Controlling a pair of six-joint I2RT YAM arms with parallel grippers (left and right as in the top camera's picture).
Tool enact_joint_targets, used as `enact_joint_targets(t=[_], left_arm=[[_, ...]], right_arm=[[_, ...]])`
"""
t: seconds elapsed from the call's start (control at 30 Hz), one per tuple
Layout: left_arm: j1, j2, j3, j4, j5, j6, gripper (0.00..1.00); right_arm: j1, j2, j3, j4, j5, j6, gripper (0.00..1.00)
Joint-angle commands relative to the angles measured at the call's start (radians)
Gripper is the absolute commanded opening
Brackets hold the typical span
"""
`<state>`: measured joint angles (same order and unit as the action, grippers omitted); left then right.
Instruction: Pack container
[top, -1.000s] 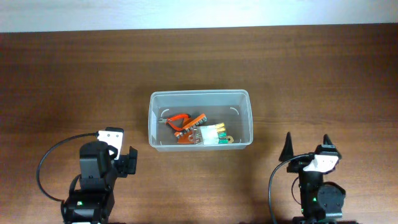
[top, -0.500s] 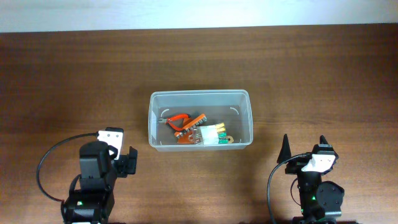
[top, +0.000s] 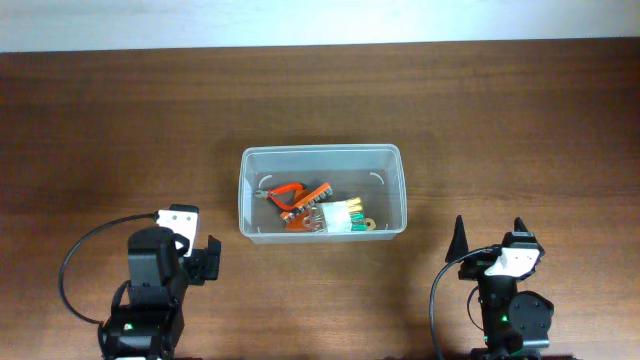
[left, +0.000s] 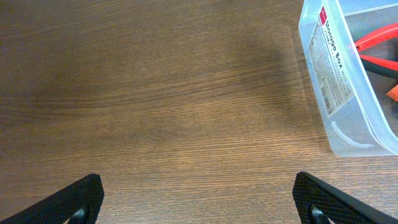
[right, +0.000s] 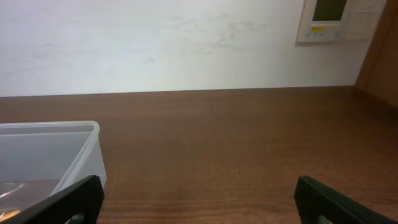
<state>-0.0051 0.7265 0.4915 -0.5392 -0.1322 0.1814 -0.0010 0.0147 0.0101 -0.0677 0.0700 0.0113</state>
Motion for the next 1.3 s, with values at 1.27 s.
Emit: enact_joint_targets(t=[1.27], left_arm=[[-0.06,-0.71,-0.483,0.702,0.166,-0.008,0.99]], right_arm=[[0.008,-0.011,-0.005,-0.011,-0.01,0.001,0.99]])
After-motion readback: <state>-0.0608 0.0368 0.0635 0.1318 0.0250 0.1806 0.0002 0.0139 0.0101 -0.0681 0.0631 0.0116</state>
